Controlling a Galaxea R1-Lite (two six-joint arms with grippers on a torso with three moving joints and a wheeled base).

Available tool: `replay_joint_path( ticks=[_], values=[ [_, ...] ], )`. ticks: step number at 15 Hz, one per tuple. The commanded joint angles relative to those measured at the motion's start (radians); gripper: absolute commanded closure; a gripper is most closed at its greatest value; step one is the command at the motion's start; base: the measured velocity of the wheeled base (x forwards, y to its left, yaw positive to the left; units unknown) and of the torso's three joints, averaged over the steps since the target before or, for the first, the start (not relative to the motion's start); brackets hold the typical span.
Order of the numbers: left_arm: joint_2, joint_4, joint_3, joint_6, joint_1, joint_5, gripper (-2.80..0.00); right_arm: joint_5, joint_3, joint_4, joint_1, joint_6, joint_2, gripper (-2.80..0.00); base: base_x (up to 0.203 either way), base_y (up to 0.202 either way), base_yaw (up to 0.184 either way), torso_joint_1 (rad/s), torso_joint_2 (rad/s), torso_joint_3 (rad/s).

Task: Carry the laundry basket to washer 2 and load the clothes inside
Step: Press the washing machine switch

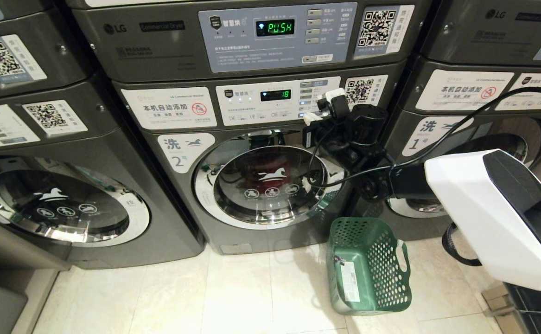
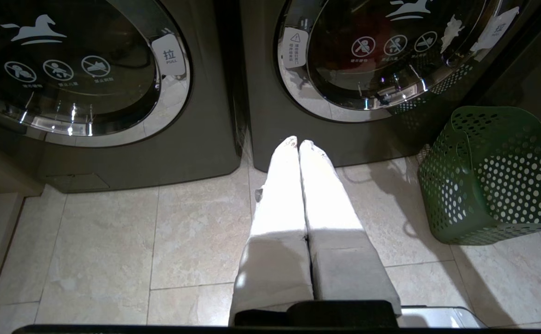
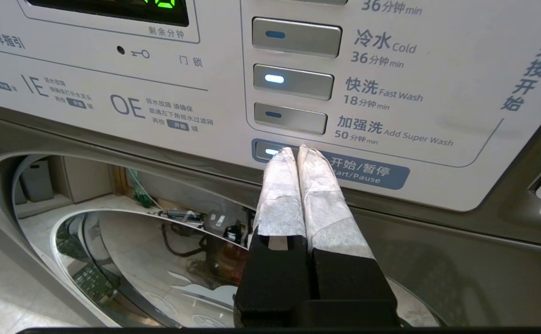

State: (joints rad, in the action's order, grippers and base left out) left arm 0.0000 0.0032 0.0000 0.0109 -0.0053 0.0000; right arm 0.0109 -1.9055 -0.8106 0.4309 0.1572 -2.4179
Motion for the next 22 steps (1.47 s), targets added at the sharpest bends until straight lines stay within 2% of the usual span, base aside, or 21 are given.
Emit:
replay_joint_path(
  ticks=[1,6,8,22],
  values=[
    [0.000,0.000,0.002,0.000,-0.001,0.000,0.00,0.002,-0.001,-0.006,0.002,0.002,-0.001,0.00,0.000,0.000,0.000,0.000,0.00,0.000],
    [0.000,0.000,0.002,0.000,0.000,0.000,0.00,0.025,-0.001,-0.005,0.002,0.024,-0.006,0.00,0.000,0.000,0.000,0.000,0.00,0.000],
    [0.000,0.000,0.002,0.000,0.001,0.000,0.00,0.069,-0.001,-0.010,0.002,0.045,-0.007,0.00,0.000,0.000,0.000,0.000,0.00,0.000],
    [0.000,0.000,0.002,0.000,0.000,0.000,0.00,0.069,0.011,-0.015,0.009,0.045,0.005,0.00,0.000,0.000,0.000,0.000,0.00,0.000]
  ],
)
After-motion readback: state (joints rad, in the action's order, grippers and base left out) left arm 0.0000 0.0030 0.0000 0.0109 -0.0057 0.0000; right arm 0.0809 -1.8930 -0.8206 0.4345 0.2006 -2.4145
